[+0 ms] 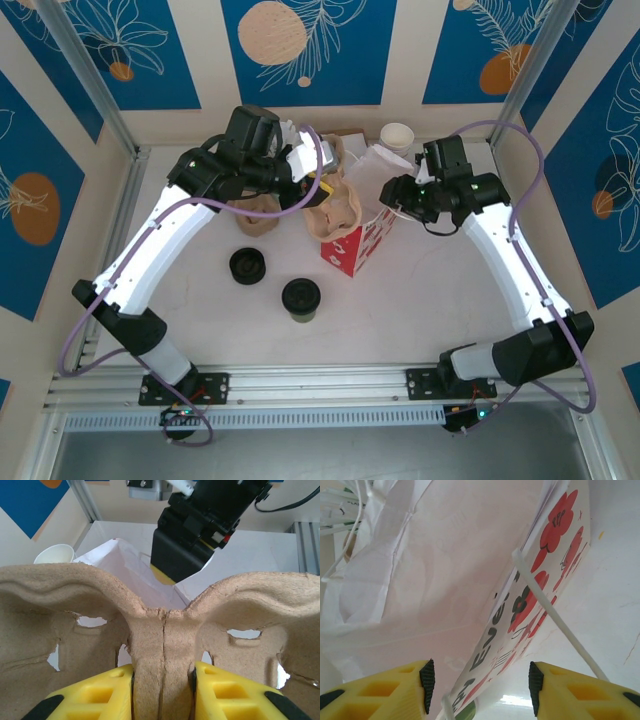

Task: Pack the takeout coffee

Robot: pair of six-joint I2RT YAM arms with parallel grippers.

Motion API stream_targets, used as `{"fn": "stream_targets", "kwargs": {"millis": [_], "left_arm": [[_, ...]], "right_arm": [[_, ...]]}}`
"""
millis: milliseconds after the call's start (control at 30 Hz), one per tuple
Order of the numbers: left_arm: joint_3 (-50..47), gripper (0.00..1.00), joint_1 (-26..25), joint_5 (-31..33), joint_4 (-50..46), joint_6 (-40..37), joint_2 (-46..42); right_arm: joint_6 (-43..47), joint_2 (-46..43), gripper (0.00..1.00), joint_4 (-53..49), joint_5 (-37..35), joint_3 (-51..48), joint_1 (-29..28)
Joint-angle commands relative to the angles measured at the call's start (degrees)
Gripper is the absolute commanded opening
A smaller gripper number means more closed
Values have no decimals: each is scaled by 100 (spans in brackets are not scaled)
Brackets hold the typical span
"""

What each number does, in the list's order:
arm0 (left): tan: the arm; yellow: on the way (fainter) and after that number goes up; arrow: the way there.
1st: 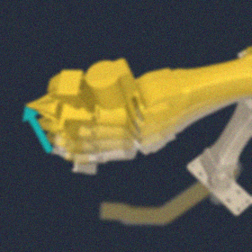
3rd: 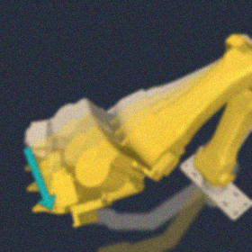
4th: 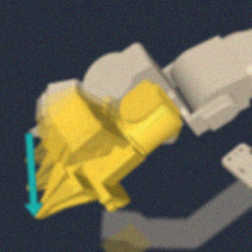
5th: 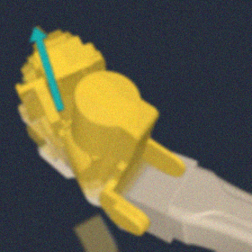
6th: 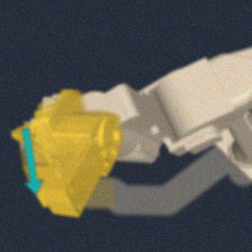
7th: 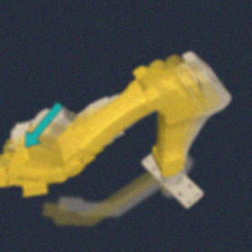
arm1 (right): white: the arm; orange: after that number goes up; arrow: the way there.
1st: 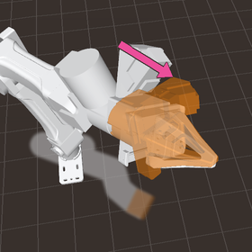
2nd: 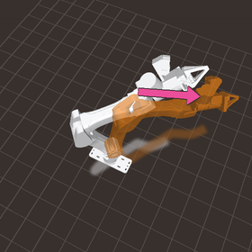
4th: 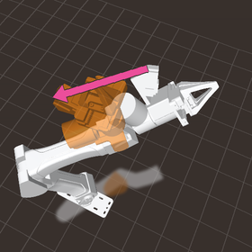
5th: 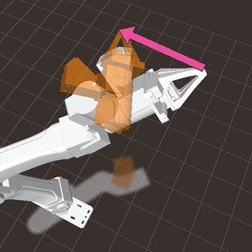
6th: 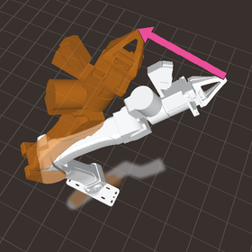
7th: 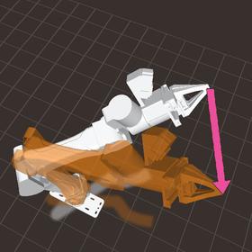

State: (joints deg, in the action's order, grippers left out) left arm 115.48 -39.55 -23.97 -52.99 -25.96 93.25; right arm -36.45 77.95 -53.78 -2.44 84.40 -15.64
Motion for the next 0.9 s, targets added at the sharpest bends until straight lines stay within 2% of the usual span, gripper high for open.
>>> {"fn": "stream_targets", "kwargs": {"millis": [0,100,367,867], "left_arm": [[255,29,-53,-277,113,78,70],[256,28,-52,-334,170,138,70],[225,25,-79,-703,588,688,149],[627,24,-321,-1613,879,1091,880]], "right_arm": [[-51,163,53,108,-47,164,46],[-7,252,48,113,-21,198,61],[433,341,17,-240,266,525,184],[1622,-171,4,-1016,864,773,220]]}}
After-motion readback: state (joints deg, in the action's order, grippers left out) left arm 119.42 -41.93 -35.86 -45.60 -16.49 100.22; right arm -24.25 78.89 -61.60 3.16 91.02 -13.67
